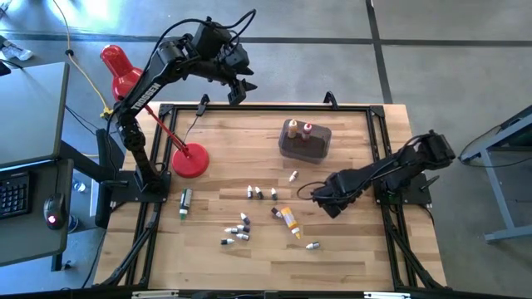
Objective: Pick & Place food coloring
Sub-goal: Put the large red food coloring bottle into the bin
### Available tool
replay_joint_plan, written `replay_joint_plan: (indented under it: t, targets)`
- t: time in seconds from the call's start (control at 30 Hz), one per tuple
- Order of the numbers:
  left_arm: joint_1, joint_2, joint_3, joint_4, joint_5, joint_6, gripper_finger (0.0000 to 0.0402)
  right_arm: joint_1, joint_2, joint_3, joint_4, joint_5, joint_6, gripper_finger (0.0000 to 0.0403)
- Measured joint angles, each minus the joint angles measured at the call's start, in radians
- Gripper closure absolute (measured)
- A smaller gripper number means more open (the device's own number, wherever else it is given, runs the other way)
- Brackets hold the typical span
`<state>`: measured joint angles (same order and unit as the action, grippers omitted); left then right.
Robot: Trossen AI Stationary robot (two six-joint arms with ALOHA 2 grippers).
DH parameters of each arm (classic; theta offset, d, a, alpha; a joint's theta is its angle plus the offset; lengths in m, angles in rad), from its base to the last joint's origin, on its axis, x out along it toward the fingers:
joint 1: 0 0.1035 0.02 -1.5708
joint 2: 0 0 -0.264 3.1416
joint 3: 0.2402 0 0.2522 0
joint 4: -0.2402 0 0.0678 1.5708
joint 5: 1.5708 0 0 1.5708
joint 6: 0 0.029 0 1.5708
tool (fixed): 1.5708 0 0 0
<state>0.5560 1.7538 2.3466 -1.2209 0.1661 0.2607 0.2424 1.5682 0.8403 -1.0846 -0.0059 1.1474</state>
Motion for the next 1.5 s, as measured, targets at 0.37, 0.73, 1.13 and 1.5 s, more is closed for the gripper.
replay_joint_plan:
  t: [0.37, 0.73, 1.13, 1.5]
  targets:
    - [0.0, 0.0, 0.0, 0.0, -0.001, 0.004, 0.0176, 0.0, -0.011, 0.136, -0.367, 0.107, -0.155, 0.0254]
    - [0.0, 0.0, 0.0, 0.001, -0.001, 0.003, 0.0176, -0.068, -0.079, -0.038, -0.172, 0.066, -0.34, 0.0254]
    - [0.0, 0.0, 0.0, 0.001, -0.001, -0.003, 0.0176, -0.14, -0.157, -0.218, 0.115, -0.019, -0.469, 0.0254]
    - [0.0, 0.0, 0.0, 0.001, -0.001, -0.004, 0.0176, -0.139, -0.168, -0.245, 0.196, -0.016, -0.525, 0.027]
